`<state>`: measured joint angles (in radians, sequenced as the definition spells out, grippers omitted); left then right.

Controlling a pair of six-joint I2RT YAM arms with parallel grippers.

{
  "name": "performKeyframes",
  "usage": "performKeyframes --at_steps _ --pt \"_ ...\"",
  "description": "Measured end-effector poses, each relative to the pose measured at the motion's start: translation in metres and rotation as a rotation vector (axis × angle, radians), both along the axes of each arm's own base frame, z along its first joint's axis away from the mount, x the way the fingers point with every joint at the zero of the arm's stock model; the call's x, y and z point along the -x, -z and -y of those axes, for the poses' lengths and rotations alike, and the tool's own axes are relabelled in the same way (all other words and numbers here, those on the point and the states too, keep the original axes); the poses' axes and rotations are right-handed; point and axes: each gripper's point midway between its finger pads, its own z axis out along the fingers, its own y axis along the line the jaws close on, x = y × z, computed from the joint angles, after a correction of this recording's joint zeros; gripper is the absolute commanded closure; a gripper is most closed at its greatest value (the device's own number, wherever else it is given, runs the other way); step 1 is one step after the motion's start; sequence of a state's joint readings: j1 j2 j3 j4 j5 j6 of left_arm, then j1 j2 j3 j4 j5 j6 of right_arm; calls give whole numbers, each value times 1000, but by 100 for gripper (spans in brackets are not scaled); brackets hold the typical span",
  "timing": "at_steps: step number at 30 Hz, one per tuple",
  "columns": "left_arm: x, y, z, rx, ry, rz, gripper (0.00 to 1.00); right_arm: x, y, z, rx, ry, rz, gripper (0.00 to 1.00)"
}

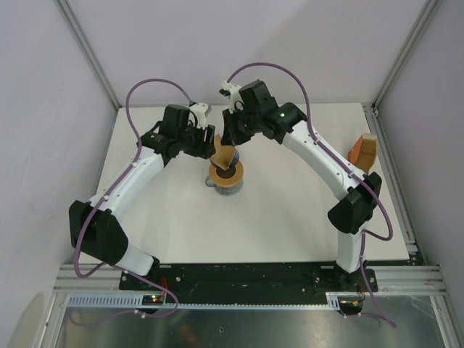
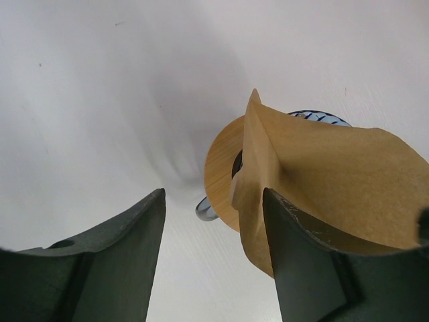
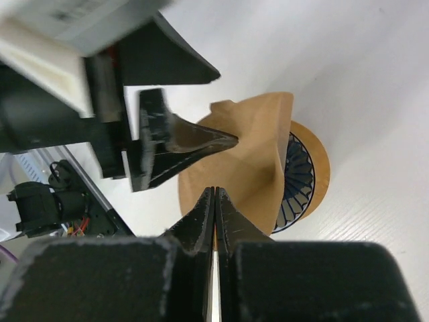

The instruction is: Place the coffee filter in the dripper

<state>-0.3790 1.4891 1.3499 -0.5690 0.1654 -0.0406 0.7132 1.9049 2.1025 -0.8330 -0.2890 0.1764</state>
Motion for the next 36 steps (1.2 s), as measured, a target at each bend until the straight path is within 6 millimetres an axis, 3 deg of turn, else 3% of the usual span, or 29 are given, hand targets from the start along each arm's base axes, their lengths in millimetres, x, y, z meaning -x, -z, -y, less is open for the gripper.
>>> performKeyframes --at_steps 12,21,28,36 --pt "-1 -1 -3 -4 -2 7 34 -3 70 0 179 58 -109 100" --pt "-3 -13 -14 3 -23 38 32 -7 109 0 344 87 -141 100" --pt "-2 -19 -18 22 -22 48 35 -5 113 4 394 86 -140 100" --pt "6 -3 -14 36 6 -2 37 -11 100 -11 358 79 -99 100"
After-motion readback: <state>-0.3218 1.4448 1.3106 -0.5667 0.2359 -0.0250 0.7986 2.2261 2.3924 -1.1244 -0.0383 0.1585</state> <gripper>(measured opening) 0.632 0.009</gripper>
